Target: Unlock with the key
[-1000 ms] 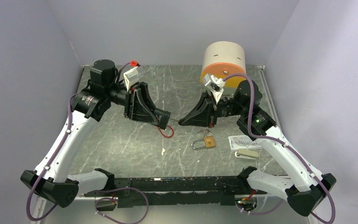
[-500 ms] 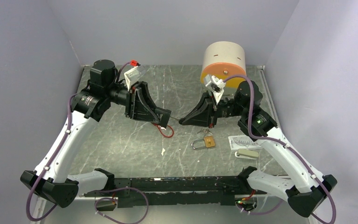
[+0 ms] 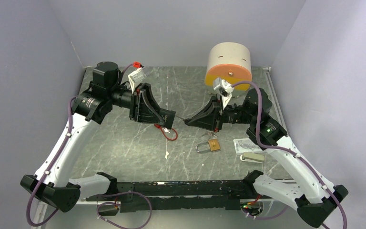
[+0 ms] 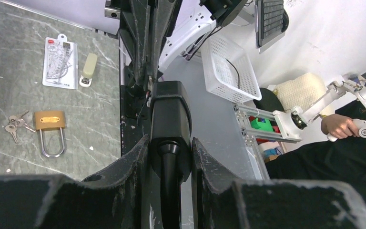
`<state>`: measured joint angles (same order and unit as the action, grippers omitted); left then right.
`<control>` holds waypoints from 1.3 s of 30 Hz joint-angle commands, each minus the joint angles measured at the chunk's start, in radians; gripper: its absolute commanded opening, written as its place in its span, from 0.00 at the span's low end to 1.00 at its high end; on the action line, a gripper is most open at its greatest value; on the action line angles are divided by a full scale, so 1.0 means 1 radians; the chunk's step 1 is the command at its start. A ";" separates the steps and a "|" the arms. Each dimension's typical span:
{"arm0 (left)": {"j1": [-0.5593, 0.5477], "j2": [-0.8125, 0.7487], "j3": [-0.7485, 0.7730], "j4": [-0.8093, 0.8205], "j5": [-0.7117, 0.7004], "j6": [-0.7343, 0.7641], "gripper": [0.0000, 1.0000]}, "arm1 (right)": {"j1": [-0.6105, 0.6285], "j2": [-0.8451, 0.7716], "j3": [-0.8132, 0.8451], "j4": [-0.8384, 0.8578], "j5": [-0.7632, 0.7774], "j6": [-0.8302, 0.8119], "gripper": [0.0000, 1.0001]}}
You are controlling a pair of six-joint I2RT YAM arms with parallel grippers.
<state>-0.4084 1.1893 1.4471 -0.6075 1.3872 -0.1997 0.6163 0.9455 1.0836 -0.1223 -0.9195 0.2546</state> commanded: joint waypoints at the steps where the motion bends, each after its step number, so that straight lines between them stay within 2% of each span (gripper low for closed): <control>1: -0.003 -0.018 0.058 0.006 0.017 0.046 0.03 | 0.003 -0.036 -0.028 0.064 0.074 0.031 0.00; 14: -0.004 -0.044 0.028 0.051 0.019 -0.006 0.03 | 0.004 -0.054 -0.083 0.187 -0.084 0.119 0.00; 25: -0.003 -0.054 0.000 0.115 0.028 -0.057 0.03 | 0.017 -0.001 -0.053 0.186 -0.084 0.130 0.00; 33: -0.004 -0.052 -0.009 0.103 0.027 -0.046 0.03 | 0.024 0.005 -0.052 0.211 -0.083 0.136 0.00; 39: -0.004 -0.053 -0.010 0.091 0.016 -0.036 0.02 | 0.024 -0.018 -0.067 0.205 -0.023 0.129 0.00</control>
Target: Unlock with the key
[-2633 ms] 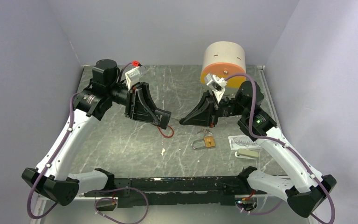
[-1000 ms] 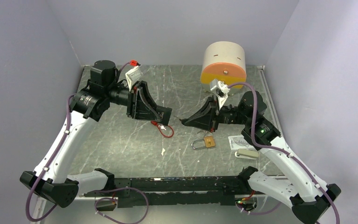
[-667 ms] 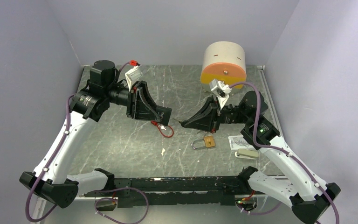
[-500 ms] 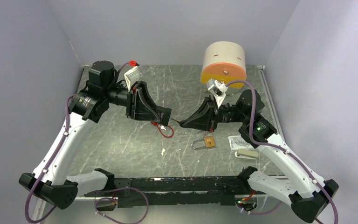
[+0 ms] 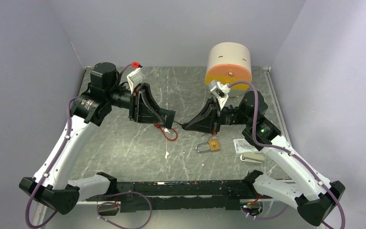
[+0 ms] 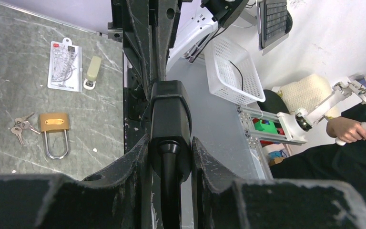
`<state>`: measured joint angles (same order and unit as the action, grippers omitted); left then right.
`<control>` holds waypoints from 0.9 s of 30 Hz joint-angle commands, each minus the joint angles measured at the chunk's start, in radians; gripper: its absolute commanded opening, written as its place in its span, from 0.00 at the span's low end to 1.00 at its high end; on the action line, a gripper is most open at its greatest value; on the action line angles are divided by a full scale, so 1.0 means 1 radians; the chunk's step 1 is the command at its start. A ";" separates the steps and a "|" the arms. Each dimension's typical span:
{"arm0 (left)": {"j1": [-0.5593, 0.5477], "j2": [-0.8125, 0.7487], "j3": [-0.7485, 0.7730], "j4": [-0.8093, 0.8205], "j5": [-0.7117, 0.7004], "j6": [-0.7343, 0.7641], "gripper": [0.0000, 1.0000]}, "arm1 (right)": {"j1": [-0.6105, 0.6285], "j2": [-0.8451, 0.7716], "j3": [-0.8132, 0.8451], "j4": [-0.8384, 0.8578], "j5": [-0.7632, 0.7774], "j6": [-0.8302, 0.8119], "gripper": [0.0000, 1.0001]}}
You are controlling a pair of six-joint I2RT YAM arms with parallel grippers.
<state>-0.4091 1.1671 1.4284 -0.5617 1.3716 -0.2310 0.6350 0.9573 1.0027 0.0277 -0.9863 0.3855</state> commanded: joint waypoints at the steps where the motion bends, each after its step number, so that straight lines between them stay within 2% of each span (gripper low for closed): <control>1: -0.004 -0.030 0.009 0.046 0.033 -0.005 0.02 | 0.005 -0.032 0.013 0.053 0.050 0.001 0.00; 7: -0.003 -0.033 -0.004 0.052 0.034 -0.012 0.02 | 0.005 -0.024 0.013 0.070 0.035 0.014 0.00; 22: -0.003 -0.024 -0.009 0.083 0.035 -0.033 0.03 | 0.038 0.028 0.062 -0.050 -0.004 -0.037 0.00; 27: -0.005 -0.026 -0.014 0.011 0.030 0.028 0.03 | 0.043 0.053 0.120 -0.113 0.004 -0.035 0.00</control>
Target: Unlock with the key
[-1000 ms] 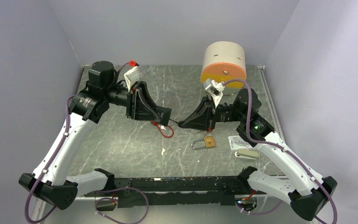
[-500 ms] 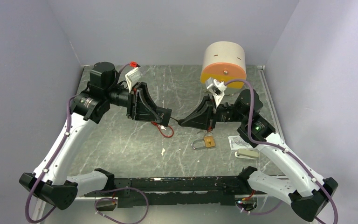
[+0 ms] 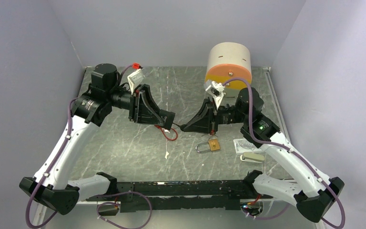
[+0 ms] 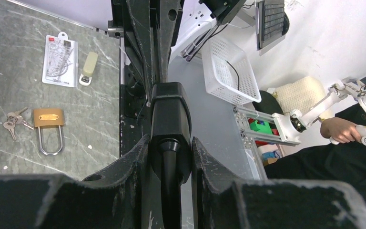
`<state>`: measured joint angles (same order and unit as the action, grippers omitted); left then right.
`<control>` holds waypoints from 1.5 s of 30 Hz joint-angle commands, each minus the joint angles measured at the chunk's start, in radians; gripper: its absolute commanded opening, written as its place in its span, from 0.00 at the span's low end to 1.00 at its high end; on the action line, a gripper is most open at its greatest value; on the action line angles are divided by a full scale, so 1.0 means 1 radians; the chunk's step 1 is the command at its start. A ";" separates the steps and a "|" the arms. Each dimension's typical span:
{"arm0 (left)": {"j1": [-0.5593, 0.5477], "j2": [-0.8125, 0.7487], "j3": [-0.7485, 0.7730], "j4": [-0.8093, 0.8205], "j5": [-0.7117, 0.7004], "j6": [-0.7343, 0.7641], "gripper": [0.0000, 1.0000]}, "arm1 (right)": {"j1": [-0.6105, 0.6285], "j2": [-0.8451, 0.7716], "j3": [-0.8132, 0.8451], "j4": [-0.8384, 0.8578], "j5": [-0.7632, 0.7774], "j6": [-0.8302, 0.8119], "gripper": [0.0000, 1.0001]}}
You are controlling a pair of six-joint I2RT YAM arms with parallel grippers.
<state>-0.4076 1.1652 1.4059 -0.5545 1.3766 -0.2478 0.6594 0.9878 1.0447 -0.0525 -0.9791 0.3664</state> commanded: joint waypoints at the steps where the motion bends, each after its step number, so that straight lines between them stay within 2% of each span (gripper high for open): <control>1: -0.007 -0.022 0.013 -0.029 0.020 0.072 0.03 | 0.017 0.029 0.092 -0.048 0.000 -0.013 0.00; 7: -0.007 0.009 0.034 -0.182 -0.012 0.195 0.03 | 0.017 0.068 0.138 -0.104 -0.029 0.019 0.00; 11: -0.006 0.019 0.037 -0.221 -0.028 0.225 0.02 | 0.017 0.081 0.157 -0.115 -0.038 0.056 0.00; 15: -0.006 0.020 0.034 -0.250 -0.039 0.235 0.03 | 0.017 0.098 0.186 -0.172 0.020 0.063 0.00; 19: -0.007 0.018 0.021 -0.219 -0.035 0.212 0.03 | 0.017 0.109 0.176 -0.172 0.096 0.086 0.00; 25: -0.007 0.023 0.023 -0.191 -0.034 0.147 0.02 | 0.018 0.071 0.108 -0.076 0.190 0.137 0.00; 34: -0.007 0.040 0.033 -0.211 -0.030 0.146 0.03 | 0.016 0.130 0.146 -0.107 0.223 0.174 0.00; 39: -0.007 0.035 0.031 -0.212 -0.005 0.151 0.03 | 0.016 0.171 0.157 -0.067 0.165 0.177 0.00; 42: -0.006 0.028 0.028 -0.209 -0.014 0.146 0.02 | 0.017 0.176 0.158 -0.062 0.215 0.174 0.00; 45: -0.007 0.004 -0.013 -0.101 -0.045 0.041 0.03 | 0.016 0.141 0.103 0.042 0.276 0.213 0.00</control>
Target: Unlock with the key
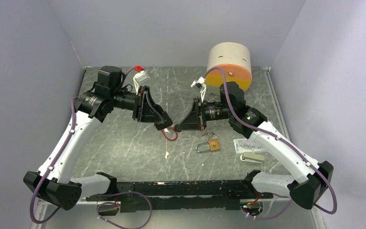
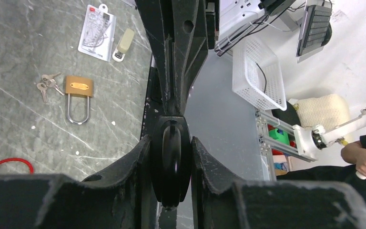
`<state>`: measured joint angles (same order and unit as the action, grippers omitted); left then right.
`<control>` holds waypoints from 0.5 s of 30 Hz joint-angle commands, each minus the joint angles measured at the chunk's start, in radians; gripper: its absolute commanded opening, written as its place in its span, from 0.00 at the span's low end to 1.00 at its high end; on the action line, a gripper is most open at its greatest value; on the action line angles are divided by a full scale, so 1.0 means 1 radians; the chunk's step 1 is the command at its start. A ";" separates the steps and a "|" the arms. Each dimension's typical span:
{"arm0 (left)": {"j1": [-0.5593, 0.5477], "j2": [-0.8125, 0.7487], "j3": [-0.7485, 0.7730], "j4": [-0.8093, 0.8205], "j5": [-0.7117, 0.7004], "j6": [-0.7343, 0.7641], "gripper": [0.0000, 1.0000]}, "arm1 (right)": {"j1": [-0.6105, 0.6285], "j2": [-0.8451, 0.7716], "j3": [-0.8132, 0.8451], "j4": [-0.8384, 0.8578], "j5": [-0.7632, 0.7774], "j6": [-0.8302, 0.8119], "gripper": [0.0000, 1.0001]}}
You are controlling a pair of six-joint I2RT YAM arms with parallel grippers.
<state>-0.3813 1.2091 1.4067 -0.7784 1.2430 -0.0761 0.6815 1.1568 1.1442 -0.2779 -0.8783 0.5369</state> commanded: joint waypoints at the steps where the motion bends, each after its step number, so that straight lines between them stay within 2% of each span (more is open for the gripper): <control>1: -0.033 -0.050 -0.038 0.184 0.082 -0.185 0.02 | -0.006 -0.039 -0.016 0.297 0.195 0.051 0.00; 8: -0.032 -0.104 -0.166 0.505 -0.071 -0.488 0.03 | -0.006 -0.064 -0.139 0.482 0.237 0.136 0.00; 15: -0.033 -0.146 -0.285 0.690 -0.226 -0.637 0.03 | -0.006 -0.041 -0.180 0.597 0.286 0.207 0.00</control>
<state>-0.3817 1.1141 1.1610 -0.2649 1.0439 -0.5453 0.6788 1.1007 0.9539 0.0639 -0.7368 0.6891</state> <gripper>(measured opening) 0.325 0.032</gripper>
